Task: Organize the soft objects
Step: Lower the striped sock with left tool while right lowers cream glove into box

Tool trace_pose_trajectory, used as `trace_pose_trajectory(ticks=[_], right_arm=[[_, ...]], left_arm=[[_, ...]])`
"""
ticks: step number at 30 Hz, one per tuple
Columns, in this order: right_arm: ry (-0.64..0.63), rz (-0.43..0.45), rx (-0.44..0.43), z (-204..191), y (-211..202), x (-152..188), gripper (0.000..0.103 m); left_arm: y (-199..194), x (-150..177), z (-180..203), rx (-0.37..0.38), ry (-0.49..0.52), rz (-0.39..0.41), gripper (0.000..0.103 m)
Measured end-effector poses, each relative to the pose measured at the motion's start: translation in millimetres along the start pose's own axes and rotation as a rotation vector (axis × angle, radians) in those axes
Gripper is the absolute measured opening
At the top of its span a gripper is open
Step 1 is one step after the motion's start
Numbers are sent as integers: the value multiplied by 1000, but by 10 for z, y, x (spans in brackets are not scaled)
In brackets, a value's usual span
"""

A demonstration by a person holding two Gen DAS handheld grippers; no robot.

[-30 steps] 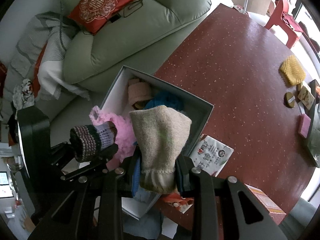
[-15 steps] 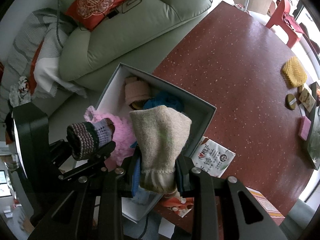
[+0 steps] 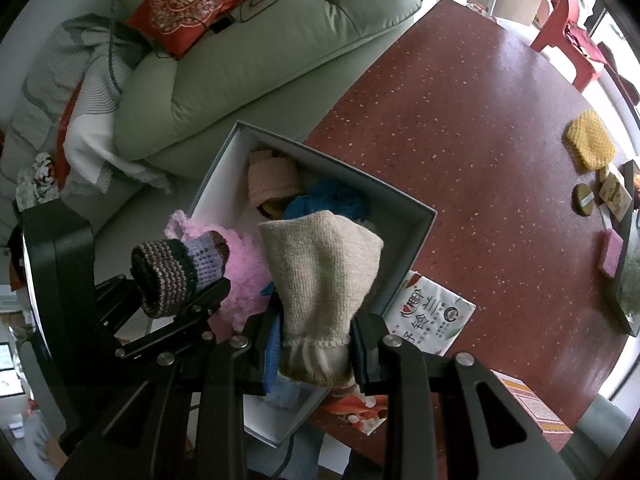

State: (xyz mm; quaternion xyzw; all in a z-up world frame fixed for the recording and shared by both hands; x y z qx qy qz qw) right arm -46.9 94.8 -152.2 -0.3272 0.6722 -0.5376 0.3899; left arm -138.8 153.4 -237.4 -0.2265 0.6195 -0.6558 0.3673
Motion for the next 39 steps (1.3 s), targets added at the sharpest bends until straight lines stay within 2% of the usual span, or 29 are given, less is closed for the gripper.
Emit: trace_pose_trajectory(ticks=[39], right_arm=[[96,-10,33,181,119,-25,32]], left_arm=[[153,-134,64,-13,80,-31,34]])
Point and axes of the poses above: each gripper's, at about its wrist camera, not at the fingertips, and y roughly the way its jaws point, z to its right, x to its underside, the point moved 8 cm from there along y, roughly the way its jaws point, and after that the axes turned 3 degrees about x, right-handed, at the moved point
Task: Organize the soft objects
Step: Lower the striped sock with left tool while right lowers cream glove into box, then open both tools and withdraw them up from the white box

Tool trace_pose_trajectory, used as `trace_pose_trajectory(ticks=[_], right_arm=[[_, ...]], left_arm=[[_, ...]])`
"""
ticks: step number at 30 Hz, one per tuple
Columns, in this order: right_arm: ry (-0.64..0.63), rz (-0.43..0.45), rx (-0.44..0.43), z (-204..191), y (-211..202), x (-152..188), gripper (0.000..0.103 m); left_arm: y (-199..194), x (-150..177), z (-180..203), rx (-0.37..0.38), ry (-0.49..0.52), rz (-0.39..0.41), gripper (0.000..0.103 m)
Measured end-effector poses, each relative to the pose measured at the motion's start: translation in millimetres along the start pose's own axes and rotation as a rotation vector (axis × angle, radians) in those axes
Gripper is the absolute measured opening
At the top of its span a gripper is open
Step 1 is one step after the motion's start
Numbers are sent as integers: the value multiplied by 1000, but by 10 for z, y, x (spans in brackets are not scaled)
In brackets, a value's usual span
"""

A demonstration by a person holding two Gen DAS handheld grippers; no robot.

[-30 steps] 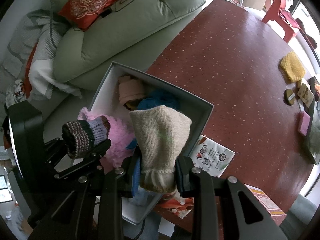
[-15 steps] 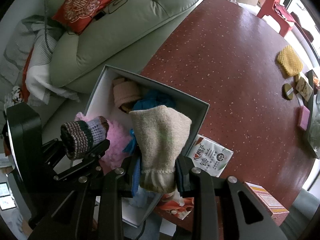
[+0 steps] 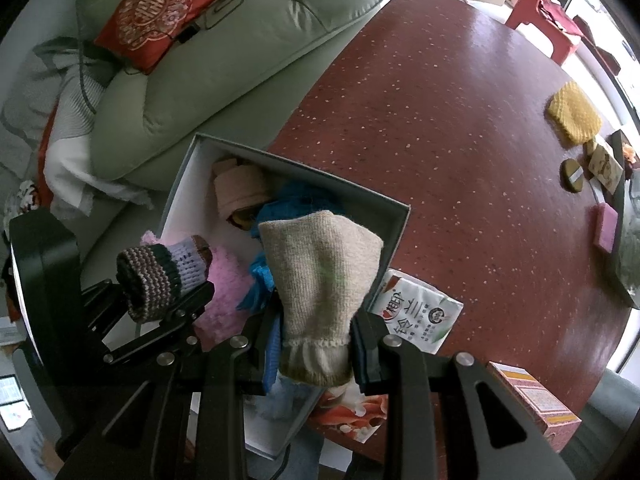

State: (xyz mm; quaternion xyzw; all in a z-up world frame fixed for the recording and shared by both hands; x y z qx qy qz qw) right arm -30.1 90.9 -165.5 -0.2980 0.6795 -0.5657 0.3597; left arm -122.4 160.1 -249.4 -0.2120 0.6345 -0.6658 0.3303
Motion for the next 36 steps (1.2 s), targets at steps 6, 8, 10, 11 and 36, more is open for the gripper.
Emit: trace_pose_trajectory(ticks=[6,8,10,11,36], right_arm=[[9,-1,-2,15,5,-7,32],[8,-2,-2,14,8,-10,32],[10,1,-4,15,11,-16,32],[14,5,-7,15,15,-26,32],[28,10,-6,76,157,-71,83]], left_arm=[[16,-10,25,-5,1,-3,34],[22,-16,32,-7,3,-3,34],[32,-22,37,-7,4,-5,34],[40,-24,38,-8,6,-7,34],[-17,12,116,-16,86,64,102]])
Point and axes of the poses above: each gripper's, at about its wrist camera, not at the fingertips, and y roughly the way its jaws point, z to its right, x to its underside, the point moved 8 cm from there along y, roughly the way its jaws point, and after that the axes turned 3 degrees about x, right-handed, at the moved point
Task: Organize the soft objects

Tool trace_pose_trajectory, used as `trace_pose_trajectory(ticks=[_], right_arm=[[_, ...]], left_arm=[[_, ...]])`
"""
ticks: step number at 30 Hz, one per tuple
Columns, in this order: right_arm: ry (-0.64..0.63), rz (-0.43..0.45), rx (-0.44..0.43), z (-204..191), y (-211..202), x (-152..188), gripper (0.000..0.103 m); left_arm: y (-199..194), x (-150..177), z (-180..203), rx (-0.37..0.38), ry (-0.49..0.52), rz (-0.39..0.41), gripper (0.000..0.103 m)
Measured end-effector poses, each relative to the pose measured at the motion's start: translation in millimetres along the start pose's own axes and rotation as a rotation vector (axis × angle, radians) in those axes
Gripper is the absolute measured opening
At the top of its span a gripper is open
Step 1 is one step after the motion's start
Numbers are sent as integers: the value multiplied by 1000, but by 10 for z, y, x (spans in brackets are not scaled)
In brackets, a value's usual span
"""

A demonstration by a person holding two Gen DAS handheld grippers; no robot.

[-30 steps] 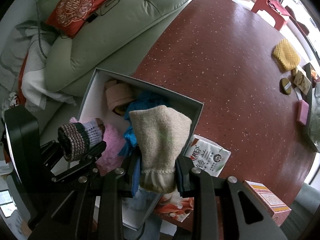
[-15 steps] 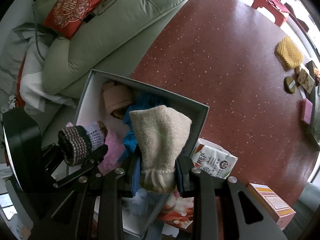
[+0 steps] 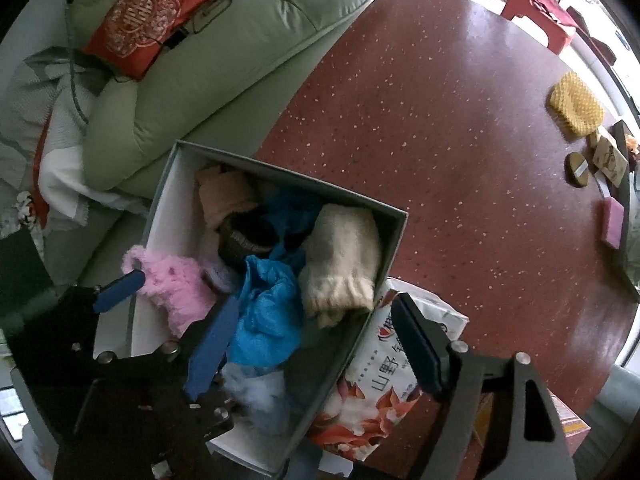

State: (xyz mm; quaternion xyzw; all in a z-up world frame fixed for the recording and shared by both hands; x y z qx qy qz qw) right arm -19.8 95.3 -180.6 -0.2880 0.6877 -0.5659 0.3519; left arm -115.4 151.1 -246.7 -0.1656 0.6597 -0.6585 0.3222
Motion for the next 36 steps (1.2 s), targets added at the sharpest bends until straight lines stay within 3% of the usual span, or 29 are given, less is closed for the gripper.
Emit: trace_pose_trajectory(ticks=[5,8,11,14,18,26,36], right_arm=[[5,35,-1,56,-220,42,87],[-4,65,1,75,-369,75,103],[-46,94,-3,31,-549,130,103],[-74,82,-3,-18,-648,201,103],[-134,30,6,-111,-763,348,103],[-258,10,17,-270,-1094,555,103],[-335,50,1,-452,-1389,571,103]], left_arm=[[-326,-24,-68,-30,-28,97,102],[-608,-3,-186,-59,-73,156,102],[-768,70,-303,-40,-121,130,102],[-873,211,-395,-24,-152,52,102],[-1088,385,-366,-22,-135,8,102],[-1334,667,-200,31,-131,-100,102],[-1539,708,-65,9,-102,-71,102]])
Point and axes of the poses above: each gripper's, at about its wrist camera, not at the fingertips, and y roughly the way its jaws point, z to its right, x to its underside, the point moved 8 cm from there along y, roughly the way its jaws point, and after that the axes turned 3 degrees about x, right-handed, at the moved point
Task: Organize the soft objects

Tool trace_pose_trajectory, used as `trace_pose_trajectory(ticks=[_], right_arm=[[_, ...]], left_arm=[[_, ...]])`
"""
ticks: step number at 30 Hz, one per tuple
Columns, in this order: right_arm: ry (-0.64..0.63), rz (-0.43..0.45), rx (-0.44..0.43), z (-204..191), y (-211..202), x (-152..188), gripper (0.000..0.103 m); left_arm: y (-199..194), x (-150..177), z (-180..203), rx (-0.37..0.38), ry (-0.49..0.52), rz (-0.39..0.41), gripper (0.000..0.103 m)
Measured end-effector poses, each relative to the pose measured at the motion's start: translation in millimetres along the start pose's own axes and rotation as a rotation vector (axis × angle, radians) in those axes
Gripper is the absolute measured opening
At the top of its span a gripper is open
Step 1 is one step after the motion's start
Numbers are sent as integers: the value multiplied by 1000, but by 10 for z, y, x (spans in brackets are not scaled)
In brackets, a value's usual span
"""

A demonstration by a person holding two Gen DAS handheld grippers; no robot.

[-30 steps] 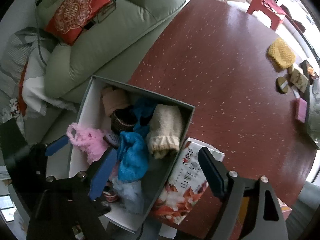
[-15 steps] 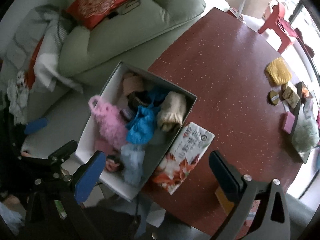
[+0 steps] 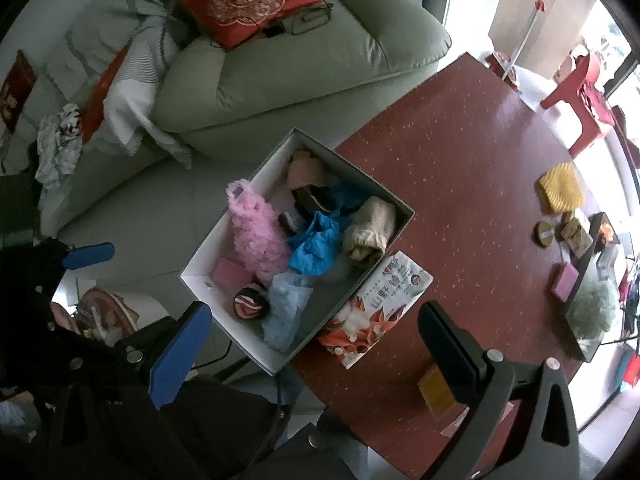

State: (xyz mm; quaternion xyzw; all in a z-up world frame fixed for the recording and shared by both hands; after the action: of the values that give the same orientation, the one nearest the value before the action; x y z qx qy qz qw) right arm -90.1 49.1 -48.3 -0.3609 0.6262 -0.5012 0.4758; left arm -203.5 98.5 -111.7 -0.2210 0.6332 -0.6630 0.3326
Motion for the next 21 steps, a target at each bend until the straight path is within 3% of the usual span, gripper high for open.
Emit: trace_pose_trajectory(ticks=[10,21], right_arm=[[-25,-4,9,-38,-31,-28,103],[-37,-16,14,-76,15,-35,103]], left_arm=[[-106,-65,67,-44,40,59,102],[-99,-86,66,-27,41,51,102]])
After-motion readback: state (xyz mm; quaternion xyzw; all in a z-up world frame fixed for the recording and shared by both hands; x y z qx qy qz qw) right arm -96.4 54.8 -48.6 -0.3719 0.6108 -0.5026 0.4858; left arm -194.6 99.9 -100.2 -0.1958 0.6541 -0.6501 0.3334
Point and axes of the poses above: each gripper's, at about its wrist camera, not at the fingertips, and y roughly the way its jaws point, z to its right, x to its underside, the point moved 8 cm from there along y, roughly the way its jaws point, and after that the axes turned 3 degrees about x, right-handed, at the moved point
